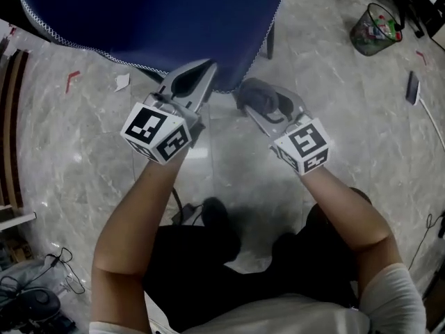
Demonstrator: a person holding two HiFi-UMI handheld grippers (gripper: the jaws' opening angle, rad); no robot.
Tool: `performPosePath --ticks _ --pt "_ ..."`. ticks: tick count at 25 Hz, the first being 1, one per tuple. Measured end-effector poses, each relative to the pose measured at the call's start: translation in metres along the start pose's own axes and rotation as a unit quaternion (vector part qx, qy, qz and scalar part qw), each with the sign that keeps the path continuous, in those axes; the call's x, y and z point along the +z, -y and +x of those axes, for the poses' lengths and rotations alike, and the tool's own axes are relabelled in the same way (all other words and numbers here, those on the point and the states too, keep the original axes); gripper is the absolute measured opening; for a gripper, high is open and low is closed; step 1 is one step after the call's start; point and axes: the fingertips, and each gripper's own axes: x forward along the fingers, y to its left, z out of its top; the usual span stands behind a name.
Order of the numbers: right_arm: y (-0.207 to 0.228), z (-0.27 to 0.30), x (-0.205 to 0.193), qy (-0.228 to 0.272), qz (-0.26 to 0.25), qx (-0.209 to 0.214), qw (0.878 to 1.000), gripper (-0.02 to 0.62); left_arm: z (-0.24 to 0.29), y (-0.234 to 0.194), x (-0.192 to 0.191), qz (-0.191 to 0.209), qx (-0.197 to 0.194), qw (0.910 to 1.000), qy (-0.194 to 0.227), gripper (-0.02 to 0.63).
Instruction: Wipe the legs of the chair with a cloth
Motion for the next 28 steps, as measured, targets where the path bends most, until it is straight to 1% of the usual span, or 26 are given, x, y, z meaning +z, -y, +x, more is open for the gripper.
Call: performPosePath --ticks 2,4,8,10,13,17,20,24,26,28 --pt "0.004 0.015 -0.016 -0.003 0.009 -0.002 1.000 0.196 0.006 -0.004 -0.002 -0.008 0.009 0.9999 0.004 0.005" --pt "0.005 0.029 -0.017 0.001 0.006 -0.005 1.000 0.198 0.008 -0.010 -0.006 -0.011 0.021 0.9997 0.007 0.005" --pt "0.012 0.043 -0.023 0.005 -0.003 -0.020 1.000 0.201 0.014 -0.013 -0.013 0.000 0.030 0.9996 0.000 0.005" --pt "0.014 0.047 -0.035 0.000 -0.002 -0.020 1.000 0.199 0.015 -0.011 -0.018 0.005 0.030 0.9995 -0.003 0.005" --pt "0.013 0.054 -0.060 -0.023 -0.008 -0.015 1.000 0.189 0.013 -0.011 -0.020 0.009 0.029 0.9995 -0.006 0.005" --pt "0.016 0.066 -0.115 -0.068 -0.006 -0.009 0.998 0.186 0.014 -0.009 -0.022 0.008 0.027 0.9996 -0.010 0.005" --pt "0.016 0.078 -0.166 -0.116 -0.008 -0.006 0.993 0.184 0.012 -0.009 -0.024 0.003 0.024 0.9996 -0.010 0.005" --pt "0.021 0.092 -0.213 -0.143 -0.017 -0.008 0.990 0.179 0.012 -0.008 -0.024 0.005 0.021 0.9997 -0.008 0.005" --pt "0.025 0.097 -0.240 -0.167 -0.013 -0.016 0.986 0.178 0.014 -0.008 -0.024 0.009 0.018 0.9997 -0.010 0.005" --pt "0.029 0.101 -0.274 -0.207 -0.001 -0.024 0.978 0.176 0.015 -0.010 -0.025 0.010 0.017 0.9997 -0.011 0.005"
